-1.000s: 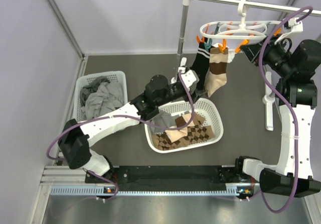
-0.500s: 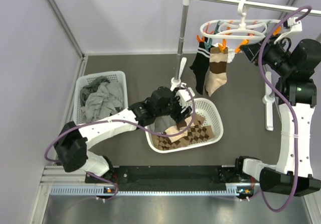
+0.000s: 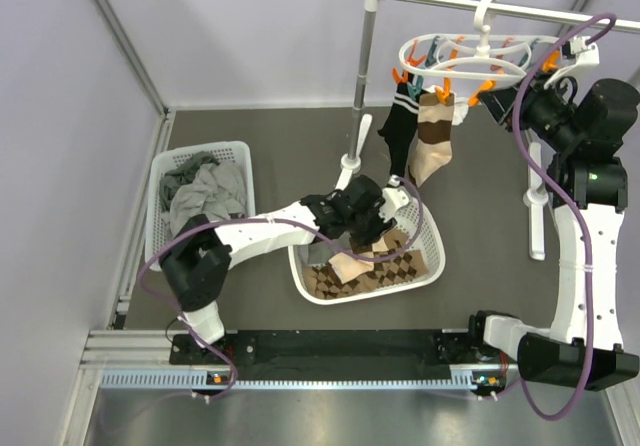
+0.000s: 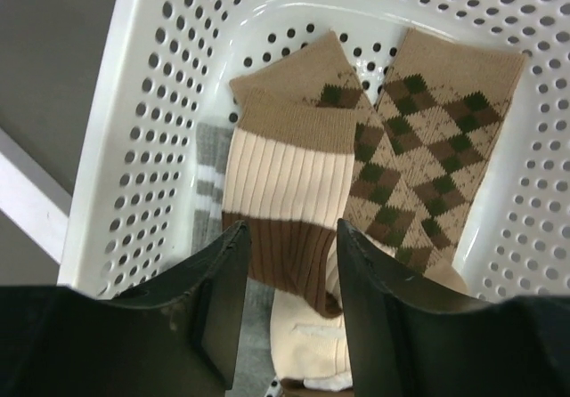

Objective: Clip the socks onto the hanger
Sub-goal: Pick up the sock from the bin.

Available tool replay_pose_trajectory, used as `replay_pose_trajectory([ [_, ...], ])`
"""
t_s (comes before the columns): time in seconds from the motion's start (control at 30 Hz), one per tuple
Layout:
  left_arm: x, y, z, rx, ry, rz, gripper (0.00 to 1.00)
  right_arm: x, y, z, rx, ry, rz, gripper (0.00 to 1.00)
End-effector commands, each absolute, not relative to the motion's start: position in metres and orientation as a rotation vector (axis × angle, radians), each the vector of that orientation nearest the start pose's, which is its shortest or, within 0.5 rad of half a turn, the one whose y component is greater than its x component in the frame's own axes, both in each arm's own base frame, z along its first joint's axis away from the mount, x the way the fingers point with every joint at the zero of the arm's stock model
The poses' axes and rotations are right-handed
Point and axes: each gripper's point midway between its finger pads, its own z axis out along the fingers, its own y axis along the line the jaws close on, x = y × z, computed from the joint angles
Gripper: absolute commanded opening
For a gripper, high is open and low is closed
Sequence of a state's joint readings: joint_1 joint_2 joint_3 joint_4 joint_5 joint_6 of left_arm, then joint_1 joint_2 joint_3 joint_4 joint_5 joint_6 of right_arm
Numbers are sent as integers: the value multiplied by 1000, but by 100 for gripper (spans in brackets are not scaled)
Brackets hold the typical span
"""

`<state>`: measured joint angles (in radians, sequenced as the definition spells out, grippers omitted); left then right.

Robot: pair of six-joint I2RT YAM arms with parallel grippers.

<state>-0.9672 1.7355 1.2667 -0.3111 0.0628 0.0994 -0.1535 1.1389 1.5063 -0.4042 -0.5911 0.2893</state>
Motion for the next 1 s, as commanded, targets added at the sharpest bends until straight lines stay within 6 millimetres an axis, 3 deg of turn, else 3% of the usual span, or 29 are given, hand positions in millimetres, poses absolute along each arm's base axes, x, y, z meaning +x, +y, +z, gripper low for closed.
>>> replay_pose_trajectory([
  [0.0, 267, -401, 115, 1238, 2043, -455, 46, 337, 54, 465, -126, 1568, 549, 0],
  [0.23, 285, -405, 89, 1253, 2115, -312, 37, 338, 53, 458, -124, 1578, 545, 0],
  [0.6, 280, -415, 54, 1301, 2177, -324, 29, 338, 53, 455, -123, 1582, 545, 0],
  [0.7, 276, -412, 48, 1312, 2202, -320, 16, 338, 53, 454, -122, 1584, 544, 0],
  [0.8, 274, -410, 55, 1307, 2199, -326, 0, 338, 53, 455, -123, 1582, 543, 0],
  [0.93, 270, -407, 72, 1289, 2162, -361, 0, 338, 53, 455, -126, 1583, 545, 0],
  [0.97, 270, -408, 85, 1276, 2136, -377, 0, 338, 53, 454, -123, 1586, 545, 0],
])
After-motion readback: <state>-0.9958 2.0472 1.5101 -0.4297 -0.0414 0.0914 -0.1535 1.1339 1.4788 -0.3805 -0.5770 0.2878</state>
